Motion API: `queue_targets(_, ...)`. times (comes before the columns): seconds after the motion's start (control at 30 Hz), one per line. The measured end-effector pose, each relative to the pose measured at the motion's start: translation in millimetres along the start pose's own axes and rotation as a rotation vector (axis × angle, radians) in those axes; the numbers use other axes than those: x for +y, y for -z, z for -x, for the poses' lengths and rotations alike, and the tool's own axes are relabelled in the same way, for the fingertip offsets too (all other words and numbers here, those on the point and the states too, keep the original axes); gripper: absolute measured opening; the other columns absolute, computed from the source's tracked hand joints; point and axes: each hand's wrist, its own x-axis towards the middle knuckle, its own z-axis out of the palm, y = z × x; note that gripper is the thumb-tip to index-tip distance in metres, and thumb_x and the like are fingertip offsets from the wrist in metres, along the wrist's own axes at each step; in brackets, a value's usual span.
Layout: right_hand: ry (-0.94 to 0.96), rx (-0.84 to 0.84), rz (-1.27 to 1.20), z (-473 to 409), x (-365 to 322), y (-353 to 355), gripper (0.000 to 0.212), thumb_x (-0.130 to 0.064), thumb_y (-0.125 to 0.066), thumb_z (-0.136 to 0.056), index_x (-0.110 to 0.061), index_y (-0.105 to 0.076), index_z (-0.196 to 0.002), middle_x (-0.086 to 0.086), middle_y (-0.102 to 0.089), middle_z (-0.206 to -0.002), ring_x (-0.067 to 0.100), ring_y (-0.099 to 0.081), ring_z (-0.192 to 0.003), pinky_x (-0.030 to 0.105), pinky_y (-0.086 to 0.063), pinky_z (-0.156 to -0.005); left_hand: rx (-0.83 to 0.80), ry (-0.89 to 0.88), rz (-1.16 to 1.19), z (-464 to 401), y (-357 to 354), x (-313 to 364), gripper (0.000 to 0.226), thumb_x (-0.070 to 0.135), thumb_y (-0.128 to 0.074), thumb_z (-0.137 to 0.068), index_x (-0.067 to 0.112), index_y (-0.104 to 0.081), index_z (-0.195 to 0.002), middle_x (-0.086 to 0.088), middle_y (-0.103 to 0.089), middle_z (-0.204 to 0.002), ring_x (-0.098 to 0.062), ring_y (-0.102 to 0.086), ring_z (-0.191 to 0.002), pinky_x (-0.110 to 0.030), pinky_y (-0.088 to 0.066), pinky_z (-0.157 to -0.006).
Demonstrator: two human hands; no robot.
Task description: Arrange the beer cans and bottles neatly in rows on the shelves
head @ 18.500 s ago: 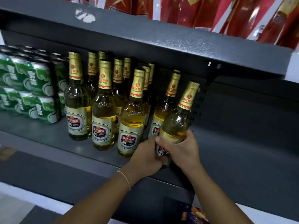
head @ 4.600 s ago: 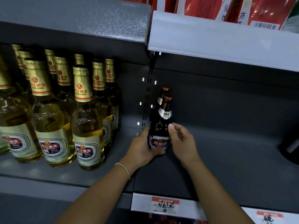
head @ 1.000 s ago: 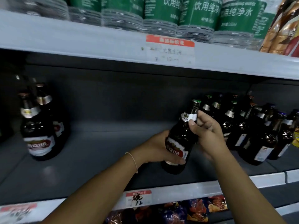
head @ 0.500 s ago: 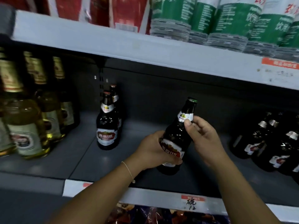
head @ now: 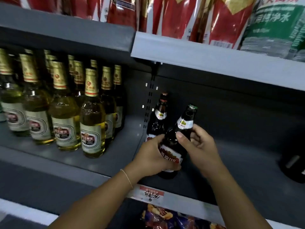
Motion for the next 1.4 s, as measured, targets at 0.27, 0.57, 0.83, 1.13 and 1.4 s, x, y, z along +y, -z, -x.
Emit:
queue_targets(0.27,-0.025,0.027,-0.027,-3.7,13.4,-34.2,0.039,-0.007,-0.071,-0.087,-0.016,-0.058,-0.122,0.005,-0.074,-0.111,0.018,-0.069,-0.107,0.046,-0.053,-0.098,0.080,0.001,-0.095,6.4,25.3,-17.7,0.080,0.029,-0.097,-0.045,0.032,-0.057,-0.114,0.018,-0.070,-0.094,0.010,-0.065,-0.083,-0.007,-0.050,-0.071)
queue_targets(0.57,-0.014,-0.009,0.030,-8.5,24.5,-49.5,0.039,0.000,-0.067,-0.089,-0.017,-0.058,-0.124,0.003,-0.072,-0.114,0.015,-0.068,-0.109,0.031,-0.055,-0.092,0.179,-0.022,-0.204,10.6,28.2,-31.9,0.086,0.042,-0.094,-0.048,0.031,-0.050,-0.121,0.027,-0.061,-0.087,0.022,-0.056,-0.075,0.002,-0.042,-0.067)
queue_targets(0.83,-0.005,-0.004,0.146,-13.2,31.3,-60.5,0.045,-0.007,-0.066,-0.091,-0.024,-0.057,-0.132,-0.008,-0.068,-0.119,0.005,-0.062,-0.115,0.029,-0.055,-0.095,0.209,-0.047,-0.267,6.0,31.6,-48.3,0.095,0.057,-0.090,-0.043,0.030,-0.046,-0.123,0.018,-0.067,-0.101,0.003,-0.065,-0.090,-0.016,-0.054,-0.078)
queue_targets(1.13,0.009,0.016,0.112,-3.0,41.5,-51.4,0.050,-0.013,-0.067,-0.091,-0.022,-0.051,-0.137,-0.009,-0.064,-0.128,0.001,-0.060,-0.118,0.023,-0.051,-0.094,-0.090,-0.025,-0.249,0.8,53.3,-61.4,0.081,0.031,-0.094,-0.055,0.034,-0.047,-0.121,0.022,-0.062,-0.107,0.011,-0.059,-0.099,-0.004,-0.045,-0.079)
queue_targets(1.4,-0.127,0.010,-0.022,21.0,73.9,-49.2,0.045,-0.008,-0.063,-0.089,-0.012,-0.054,-0.133,0.001,-0.067,-0.123,0.008,-0.065,-0.112,0.017,-0.053,-0.088,-0.103,0.014,-0.241,0.5,53.3,-69.2,0.075,0.025,-0.092,-0.058,0.031,-0.049,-0.120,0.026,-0.062,-0.097,0.023,-0.055,-0.088,0.001,-0.042,-0.072)
